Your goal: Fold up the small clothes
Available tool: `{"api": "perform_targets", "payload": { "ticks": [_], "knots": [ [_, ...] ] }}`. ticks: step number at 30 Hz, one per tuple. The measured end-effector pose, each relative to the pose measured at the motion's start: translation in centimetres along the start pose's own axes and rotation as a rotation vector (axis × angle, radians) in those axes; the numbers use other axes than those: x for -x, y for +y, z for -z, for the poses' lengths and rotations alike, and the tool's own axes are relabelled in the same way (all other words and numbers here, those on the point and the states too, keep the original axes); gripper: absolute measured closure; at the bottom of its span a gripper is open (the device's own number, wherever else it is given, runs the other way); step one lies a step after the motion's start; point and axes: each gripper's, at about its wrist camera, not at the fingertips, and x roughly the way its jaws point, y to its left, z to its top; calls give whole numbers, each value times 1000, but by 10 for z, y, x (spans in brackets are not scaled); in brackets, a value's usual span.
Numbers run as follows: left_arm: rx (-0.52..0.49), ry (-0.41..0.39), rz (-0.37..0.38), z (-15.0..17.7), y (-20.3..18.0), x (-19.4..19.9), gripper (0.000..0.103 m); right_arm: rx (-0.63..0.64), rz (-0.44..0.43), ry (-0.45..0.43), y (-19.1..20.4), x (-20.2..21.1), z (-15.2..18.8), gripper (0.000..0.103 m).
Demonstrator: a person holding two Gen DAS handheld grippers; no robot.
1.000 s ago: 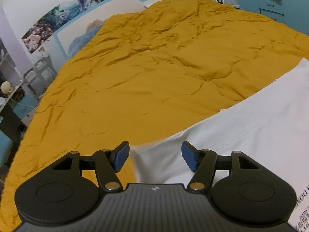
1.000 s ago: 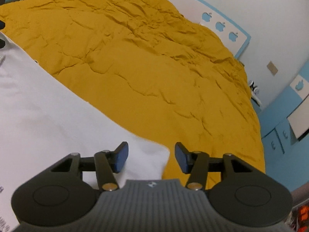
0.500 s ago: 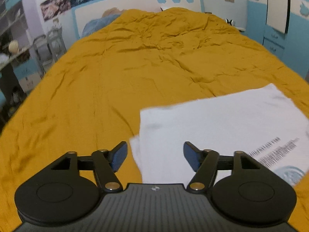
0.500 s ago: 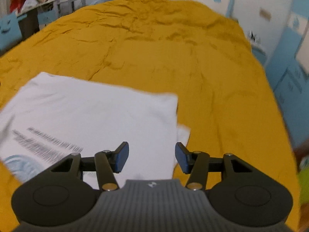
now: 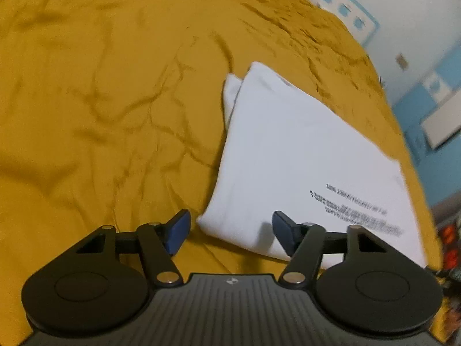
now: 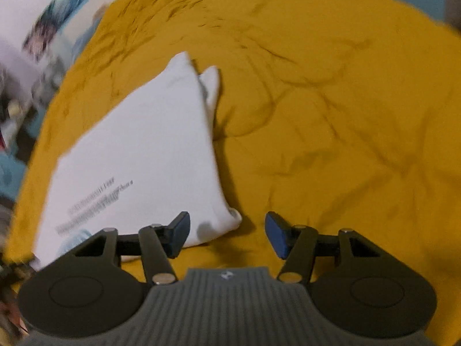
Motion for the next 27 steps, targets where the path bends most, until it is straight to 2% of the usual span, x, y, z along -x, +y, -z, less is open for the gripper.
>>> {"api": "perform_targets", "payload": {
  "ticks": [1, 3, 4, 5, 6, 8, 11, 16, 20, 23, 27],
  "knots": [
    [19, -4, 13, 3, 3, -2, 35, -32, -22, -1, -2, -4, 1, 49],
    [56, -15, 35, 5, 6, -8, 51, -101, -76, -3, -10, -9, 4, 61],
    [73, -22, 44, 6, 8, -11, 57, -127, -94, -2, -12, -11, 6, 73],
    [93, -31, 48, 7, 10, -12, 68, -150, -105, -2, -14, -15, 9, 85],
    [110, -42, 49, 7, 12, -12, 79, -171, -112, -5, -15, -17, 11, 88],
    [132, -74, 52, 5, 13, -8, 87, -189, -124, -21, -16, -14, 14, 94],
    [81, -120, 29, 0, -3, 5, 90, -160, -137, -62, -7, 1, 13, 97],
    [67, -152, -8, -18, -30, 28, 90, -115, -164, -122, 17, 37, -2, 99],
    [54, -158, -25, -26, -49, 57, 91, -34, -157, -135, 35, 74, -12, 99],
    [1, -126, -52, -13, -56, 76, 91, 5, -138, -104, 33, 108, -3, 99],
    [-12, -54, -78, 21, -48, 89, 91, -1, -101, -43, 12, 137, 34, 99]
  ]
}}
